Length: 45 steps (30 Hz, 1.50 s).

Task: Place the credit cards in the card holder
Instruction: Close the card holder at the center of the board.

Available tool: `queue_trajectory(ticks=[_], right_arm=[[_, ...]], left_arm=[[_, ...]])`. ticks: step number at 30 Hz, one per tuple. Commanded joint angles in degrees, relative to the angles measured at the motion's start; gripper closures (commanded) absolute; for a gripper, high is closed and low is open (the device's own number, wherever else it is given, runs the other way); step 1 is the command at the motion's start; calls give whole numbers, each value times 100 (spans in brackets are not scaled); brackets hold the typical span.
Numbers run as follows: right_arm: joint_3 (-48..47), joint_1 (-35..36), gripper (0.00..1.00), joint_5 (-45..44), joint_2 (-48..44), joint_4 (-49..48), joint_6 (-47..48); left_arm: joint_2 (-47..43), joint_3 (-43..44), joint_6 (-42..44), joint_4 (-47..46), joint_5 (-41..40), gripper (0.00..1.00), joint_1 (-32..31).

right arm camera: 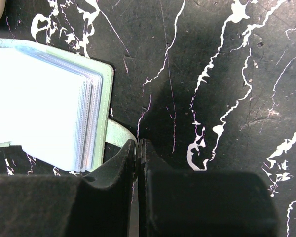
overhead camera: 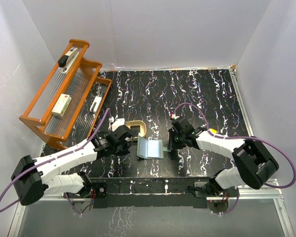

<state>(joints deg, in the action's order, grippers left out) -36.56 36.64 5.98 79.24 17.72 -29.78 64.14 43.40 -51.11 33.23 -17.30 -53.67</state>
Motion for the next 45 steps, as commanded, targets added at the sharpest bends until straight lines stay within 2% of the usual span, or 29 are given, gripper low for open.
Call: queue_trajectory(ticks=[1,6,12,19,24,35,41,45], right_arm=[[-64,26,100,38,38,-261,183],[-129,34,100,29,195,-232,315],[-118,148,100,281,149,-373,568],[-116,535,100,204,14,-468,719],[-172,813,100,264,91,-654,788],[-433,985,100,62,168,-518,976],[-650,985,75,-38,179,-64,310],[-496,985,74,-242,-263,-45,-282]], left_arm=[[321,-93,-35,-380,89,100,82],[635,-342,110,-1347,511,100,119],[944,-366,360,-1920,752,100,115],[709,-828,536,-3136,1727,100,119],[601,-1166,534,-3899,2139,100,120],[1198,-1102,731,-4154,2262,100,120],[1772,-1024,875,-4176,2180,100,107],[1832,-1056,715,-4230,2064,100,69]])
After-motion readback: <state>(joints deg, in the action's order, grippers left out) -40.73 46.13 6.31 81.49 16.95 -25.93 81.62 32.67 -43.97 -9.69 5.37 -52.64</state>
